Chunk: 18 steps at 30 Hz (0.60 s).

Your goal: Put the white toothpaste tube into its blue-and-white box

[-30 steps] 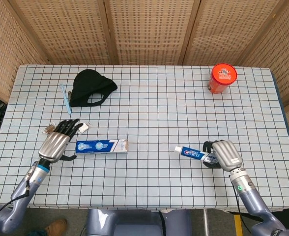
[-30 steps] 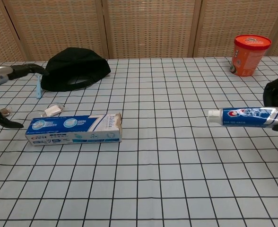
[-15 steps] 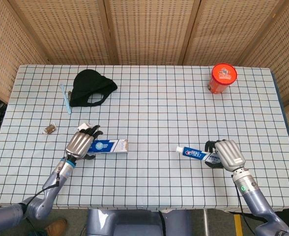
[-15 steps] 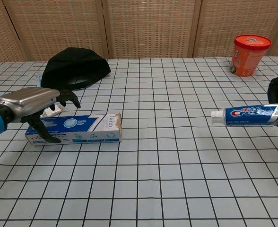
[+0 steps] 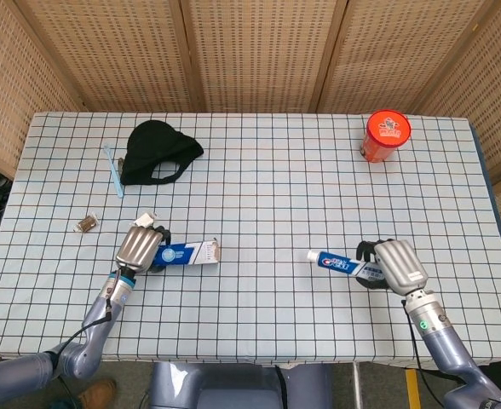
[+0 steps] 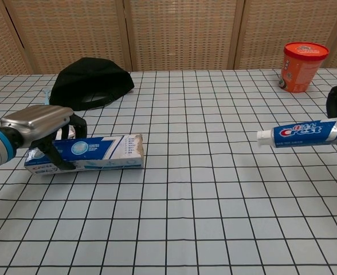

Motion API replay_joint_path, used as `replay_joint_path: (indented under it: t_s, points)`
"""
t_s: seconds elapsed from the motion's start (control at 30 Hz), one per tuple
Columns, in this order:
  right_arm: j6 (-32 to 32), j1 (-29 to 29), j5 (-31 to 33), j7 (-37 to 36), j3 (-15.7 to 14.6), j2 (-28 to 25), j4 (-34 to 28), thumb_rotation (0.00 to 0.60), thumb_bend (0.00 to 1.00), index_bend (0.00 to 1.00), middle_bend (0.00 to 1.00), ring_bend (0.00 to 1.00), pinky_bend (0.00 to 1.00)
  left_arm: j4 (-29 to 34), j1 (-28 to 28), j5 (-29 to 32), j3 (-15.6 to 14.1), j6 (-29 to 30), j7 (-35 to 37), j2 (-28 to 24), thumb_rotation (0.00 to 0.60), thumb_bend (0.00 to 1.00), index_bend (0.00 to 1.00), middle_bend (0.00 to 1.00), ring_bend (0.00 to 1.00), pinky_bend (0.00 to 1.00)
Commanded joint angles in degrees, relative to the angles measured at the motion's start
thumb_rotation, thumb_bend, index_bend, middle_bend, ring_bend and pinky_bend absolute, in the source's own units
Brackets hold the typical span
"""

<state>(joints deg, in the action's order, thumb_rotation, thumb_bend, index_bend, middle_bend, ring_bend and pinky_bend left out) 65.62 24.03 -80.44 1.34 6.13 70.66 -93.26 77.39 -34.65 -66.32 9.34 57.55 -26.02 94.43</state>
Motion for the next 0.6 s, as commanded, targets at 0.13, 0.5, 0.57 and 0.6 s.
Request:
replay_joint_path:
  t_s: [0.13, 0.5, 0.57, 0.6]
  points:
    - [0.6, 0.1, 0.0, 0.2, 0.8, -2.2, -2.6, 0.6, 0.63, 0.67, 0.68, 0.61, 0.6, 2.9, 1.2, -5.1, 1.9, 0.9, 18.0, -4.0, 0.6, 0.18, 0.56, 0.45, 0.49, 0.53]
    - [1.2, 1.2, 0.4, 2.7, 3.4, -7.6, -8.1, 0.6, 0.63, 0.68, 0.68, 0.61, 0.6, 0.7, 0.8, -18.2, 0.9, 1.6, 51.9, -8.4, 0.6, 0.14, 0.56, 0.45, 0.49, 0.53]
    - [0.8, 1.8, 0.7, 3.0, 4.2, -9.3, -9.5, 0.6, 0.63, 0.68, 0.68, 0.61, 0.6, -0.7, 0.3, -20.4, 0.0, 2.1, 56.4, -8.3, 0.6, 0.14, 0.56, 0.45, 0.49, 0.53]
    - [0.7, 2.0, 0.9, 3.1, 4.6, -10.1, -10.2, 0.6, 0.63, 0.68, 0.68, 0.61, 0.6, -1.4, 0.2, -21.2, -0.4, 2.3, 57.9, -8.2, 0.6, 0.14, 0.56, 0.45, 0.49, 0.53]
